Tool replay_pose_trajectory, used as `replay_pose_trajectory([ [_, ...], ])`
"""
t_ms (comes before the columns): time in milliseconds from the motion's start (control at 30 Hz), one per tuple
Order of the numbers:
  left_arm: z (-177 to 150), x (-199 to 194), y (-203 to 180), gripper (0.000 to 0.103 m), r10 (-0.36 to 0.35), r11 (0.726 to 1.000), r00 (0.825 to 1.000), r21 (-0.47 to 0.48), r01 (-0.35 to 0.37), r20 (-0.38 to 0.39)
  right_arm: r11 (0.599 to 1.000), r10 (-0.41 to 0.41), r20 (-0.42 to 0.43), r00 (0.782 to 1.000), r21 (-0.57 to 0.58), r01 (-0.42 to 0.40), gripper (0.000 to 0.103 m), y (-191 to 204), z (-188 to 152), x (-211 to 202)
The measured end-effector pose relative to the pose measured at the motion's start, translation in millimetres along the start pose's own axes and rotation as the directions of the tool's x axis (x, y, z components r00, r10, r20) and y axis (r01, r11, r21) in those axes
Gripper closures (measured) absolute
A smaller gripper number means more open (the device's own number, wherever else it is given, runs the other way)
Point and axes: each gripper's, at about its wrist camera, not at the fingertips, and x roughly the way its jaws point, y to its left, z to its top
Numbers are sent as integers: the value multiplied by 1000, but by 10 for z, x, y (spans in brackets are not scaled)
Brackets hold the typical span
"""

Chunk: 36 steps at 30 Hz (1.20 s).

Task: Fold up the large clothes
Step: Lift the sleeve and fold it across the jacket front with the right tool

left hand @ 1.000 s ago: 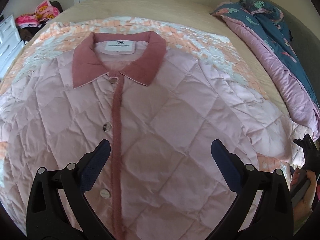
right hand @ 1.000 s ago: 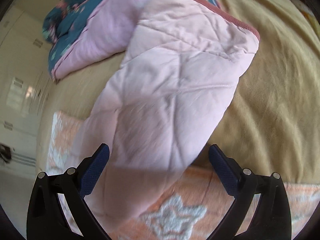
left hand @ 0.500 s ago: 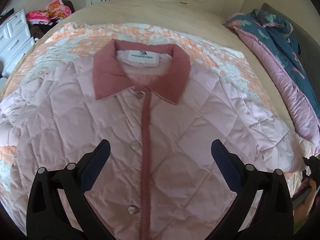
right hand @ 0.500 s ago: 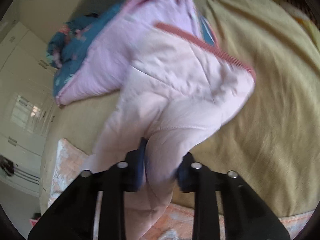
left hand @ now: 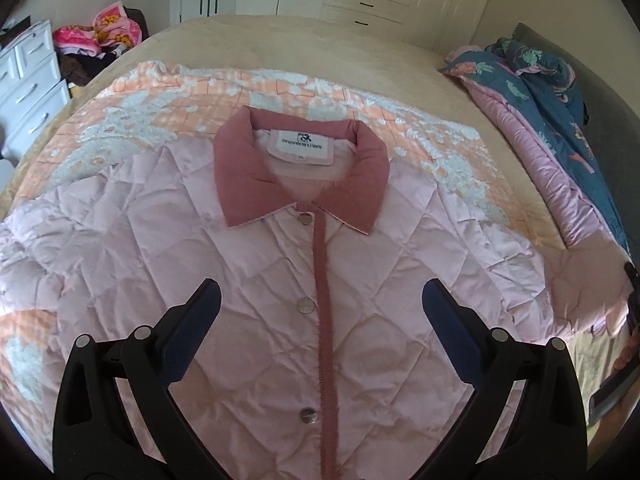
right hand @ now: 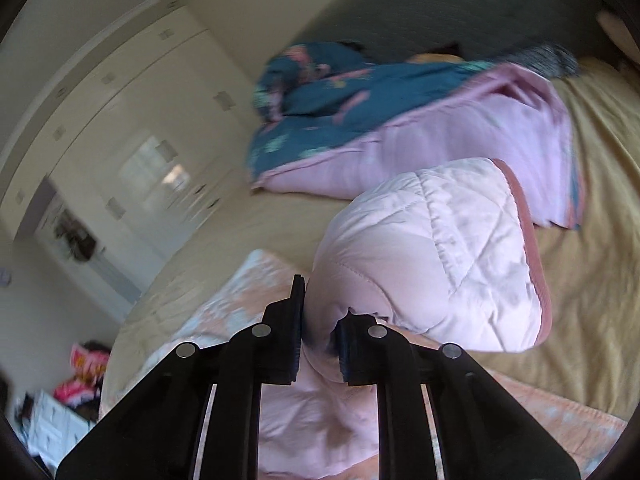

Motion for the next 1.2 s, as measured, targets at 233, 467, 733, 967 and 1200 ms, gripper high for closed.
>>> replay_pose_trajectory([
  [233, 59, -170, 305, 8, -5, 999, 999, -53, 6, 34, 980, 121, 0, 993, -159, -120, 89, 814, -258, -123],
  [467, 112, -317, 531, 8, -10, 996, 998, -82, 15, 57, 927, 258, -23, 966, -275, -254, 89, 1431, -553, -276],
  [733, 141, -447, 760, 8, -39, 992, 996, -113, 48, 81, 852, 364, -80, 928, -375, -366, 89, 1894, -852, -457],
  [967, 148, -527, 1016, 8, -47, 987, 995, -150, 61, 91, 798, 403, -125, 907, -438, -415, 89, 2170, -1059, -509],
  [1200, 8, -534, 1267, 8, -49, 983, 995, -174, 63, 83, 750, 401, -196, 895, -490, -444, 89, 2427, -1339, -407],
])
